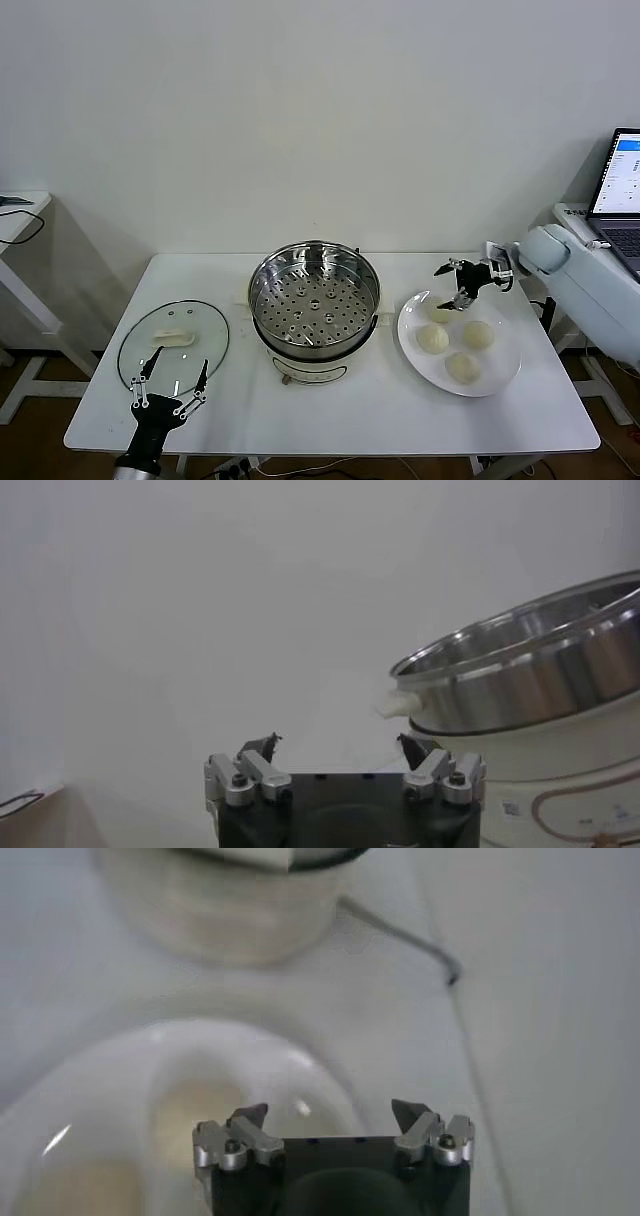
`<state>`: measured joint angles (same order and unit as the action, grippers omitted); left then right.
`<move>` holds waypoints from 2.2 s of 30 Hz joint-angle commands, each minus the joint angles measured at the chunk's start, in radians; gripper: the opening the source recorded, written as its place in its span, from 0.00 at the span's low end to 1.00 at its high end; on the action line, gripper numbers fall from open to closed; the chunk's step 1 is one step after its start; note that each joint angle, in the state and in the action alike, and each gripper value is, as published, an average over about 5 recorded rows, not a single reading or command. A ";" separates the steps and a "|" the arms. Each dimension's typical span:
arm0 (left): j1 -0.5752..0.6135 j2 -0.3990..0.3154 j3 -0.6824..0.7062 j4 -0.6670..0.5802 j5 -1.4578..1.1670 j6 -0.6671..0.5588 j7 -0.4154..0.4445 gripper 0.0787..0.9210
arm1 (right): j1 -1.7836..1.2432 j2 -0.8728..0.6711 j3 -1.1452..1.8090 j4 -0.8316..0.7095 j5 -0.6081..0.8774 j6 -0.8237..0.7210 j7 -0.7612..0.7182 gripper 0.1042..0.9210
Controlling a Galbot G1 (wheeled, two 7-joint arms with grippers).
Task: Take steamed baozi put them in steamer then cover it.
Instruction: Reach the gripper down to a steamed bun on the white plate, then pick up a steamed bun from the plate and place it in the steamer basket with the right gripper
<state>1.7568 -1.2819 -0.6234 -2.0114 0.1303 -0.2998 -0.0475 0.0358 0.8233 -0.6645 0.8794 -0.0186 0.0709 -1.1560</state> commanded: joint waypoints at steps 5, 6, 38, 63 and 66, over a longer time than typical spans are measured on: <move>0.005 0.006 -0.003 -0.004 -0.012 0.009 0.004 0.88 | 0.091 0.120 -0.136 -0.140 -0.177 0.014 -0.097 0.88; 0.006 0.007 -0.003 -0.003 -0.012 0.008 0.004 0.88 | 0.088 0.129 -0.136 -0.148 -0.181 0.014 -0.089 0.88; 0.008 -0.001 0.007 0.009 -0.012 -0.002 -0.001 0.88 | 0.032 0.222 -0.081 -0.240 -0.255 0.038 0.052 0.74; 0.014 0.016 0.015 -0.004 -0.013 -0.001 -0.005 0.88 | 0.508 0.332 -0.282 0.229 -0.159 0.553 -0.045 0.69; 0.014 0.014 0.015 -0.002 -0.012 0.001 -0.007 0.88 | 0.497 0.383 -0.292 0.234 -0.196 0.593 -0.039 0.69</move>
<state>1.7700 -1.2680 -0.6095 -2.0135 0.1174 -0.3002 -0.0534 0.4455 1.1229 -0.9208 1.0419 -0.2030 0.5277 -1.1854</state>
